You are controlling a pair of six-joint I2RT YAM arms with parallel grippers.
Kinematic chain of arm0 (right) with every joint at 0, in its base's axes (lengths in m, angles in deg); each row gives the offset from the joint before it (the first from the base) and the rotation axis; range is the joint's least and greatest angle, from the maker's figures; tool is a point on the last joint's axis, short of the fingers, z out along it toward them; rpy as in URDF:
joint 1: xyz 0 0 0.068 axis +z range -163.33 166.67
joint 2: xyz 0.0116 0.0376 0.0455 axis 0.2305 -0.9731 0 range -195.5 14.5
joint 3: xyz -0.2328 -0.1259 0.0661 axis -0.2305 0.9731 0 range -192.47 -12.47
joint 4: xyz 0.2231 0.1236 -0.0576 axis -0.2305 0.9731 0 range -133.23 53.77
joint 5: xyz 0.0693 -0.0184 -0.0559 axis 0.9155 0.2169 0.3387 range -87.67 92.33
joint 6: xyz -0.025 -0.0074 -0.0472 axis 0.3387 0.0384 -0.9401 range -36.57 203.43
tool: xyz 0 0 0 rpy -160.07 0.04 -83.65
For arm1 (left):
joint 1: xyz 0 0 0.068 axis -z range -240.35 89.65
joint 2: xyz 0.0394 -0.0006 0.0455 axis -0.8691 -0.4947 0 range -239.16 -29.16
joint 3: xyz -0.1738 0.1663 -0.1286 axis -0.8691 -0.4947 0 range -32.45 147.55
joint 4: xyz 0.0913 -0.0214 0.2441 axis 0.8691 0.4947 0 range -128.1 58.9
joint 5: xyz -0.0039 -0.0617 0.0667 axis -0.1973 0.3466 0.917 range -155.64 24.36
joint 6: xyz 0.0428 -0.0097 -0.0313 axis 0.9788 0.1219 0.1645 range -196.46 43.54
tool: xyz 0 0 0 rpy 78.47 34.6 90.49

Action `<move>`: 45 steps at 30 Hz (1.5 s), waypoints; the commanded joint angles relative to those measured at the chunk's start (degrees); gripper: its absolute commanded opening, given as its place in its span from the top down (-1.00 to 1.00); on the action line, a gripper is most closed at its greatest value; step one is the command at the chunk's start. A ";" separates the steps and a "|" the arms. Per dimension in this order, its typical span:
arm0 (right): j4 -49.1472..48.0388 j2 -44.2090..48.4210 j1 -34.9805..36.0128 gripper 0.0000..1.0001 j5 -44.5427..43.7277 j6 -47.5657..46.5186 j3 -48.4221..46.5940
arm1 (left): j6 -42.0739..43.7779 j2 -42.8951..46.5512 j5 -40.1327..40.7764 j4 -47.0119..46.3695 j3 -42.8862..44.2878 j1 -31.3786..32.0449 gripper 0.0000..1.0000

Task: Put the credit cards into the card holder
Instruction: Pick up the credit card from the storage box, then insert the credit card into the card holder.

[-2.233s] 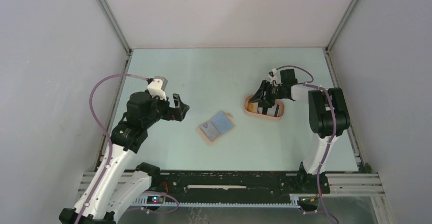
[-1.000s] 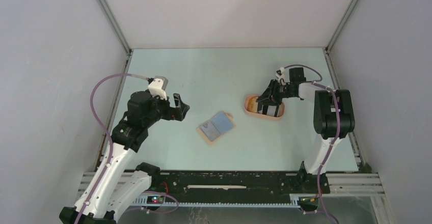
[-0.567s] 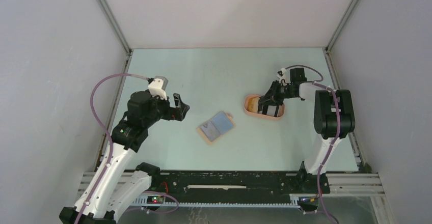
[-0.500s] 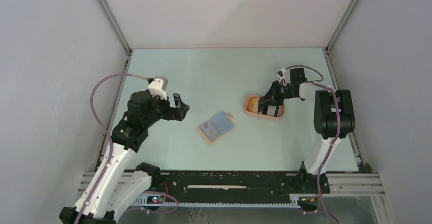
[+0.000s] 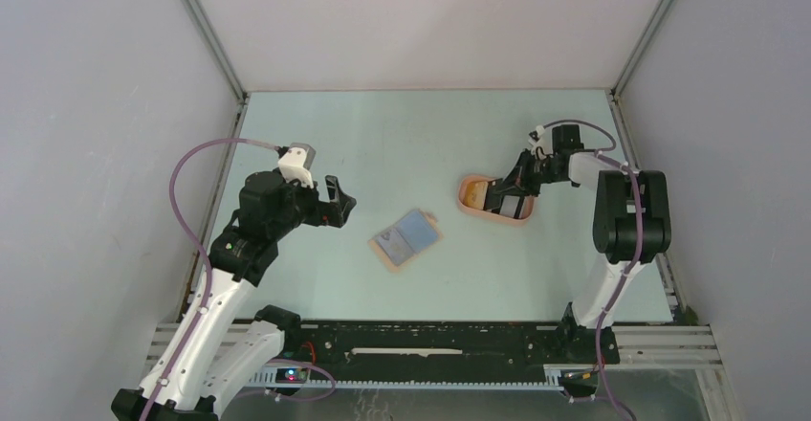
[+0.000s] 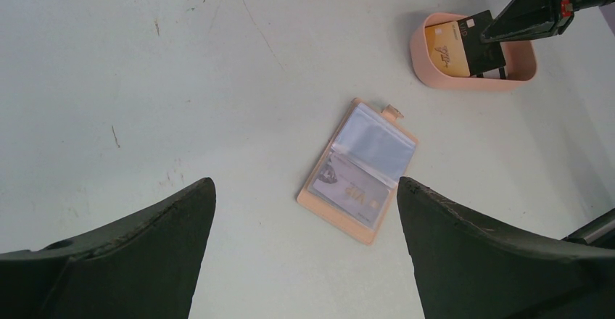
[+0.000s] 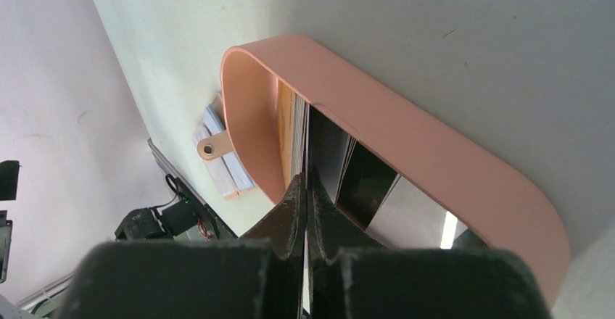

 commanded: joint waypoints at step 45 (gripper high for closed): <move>8.83 32.58 22.44 1.00 29.21 -36.11 0.81 | -20.05 3.27 -9.61 -79.45 -34.72 25.35 -0.91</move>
